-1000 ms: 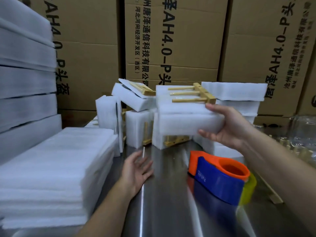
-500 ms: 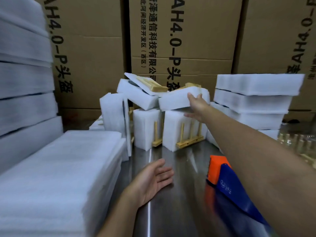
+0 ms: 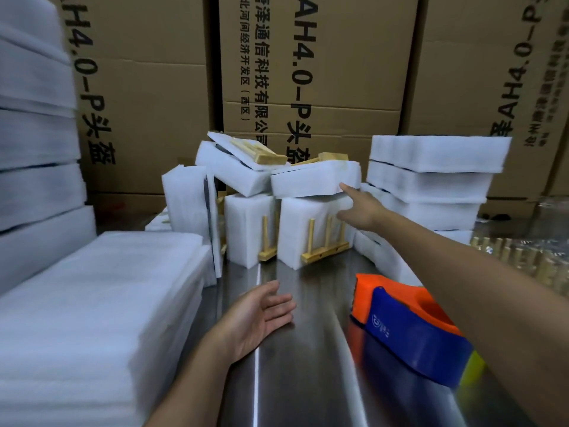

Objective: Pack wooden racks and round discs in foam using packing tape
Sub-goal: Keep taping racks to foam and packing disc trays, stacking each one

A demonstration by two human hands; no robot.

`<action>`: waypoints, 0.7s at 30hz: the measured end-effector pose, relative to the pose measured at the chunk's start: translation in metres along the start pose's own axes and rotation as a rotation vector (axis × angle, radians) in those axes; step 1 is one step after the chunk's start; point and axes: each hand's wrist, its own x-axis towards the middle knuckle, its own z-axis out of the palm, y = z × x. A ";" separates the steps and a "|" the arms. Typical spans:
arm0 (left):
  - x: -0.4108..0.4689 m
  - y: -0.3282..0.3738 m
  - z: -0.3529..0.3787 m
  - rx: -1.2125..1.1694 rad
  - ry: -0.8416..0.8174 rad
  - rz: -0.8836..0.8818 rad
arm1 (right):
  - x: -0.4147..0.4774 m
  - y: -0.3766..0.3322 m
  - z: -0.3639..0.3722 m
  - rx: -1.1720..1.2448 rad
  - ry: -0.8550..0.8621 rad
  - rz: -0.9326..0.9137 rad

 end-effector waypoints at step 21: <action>0.000 -0.004 0.003 0.022 0.040 0.046 | -0.026 0.024 -0.110 -0.565 0.627 0.118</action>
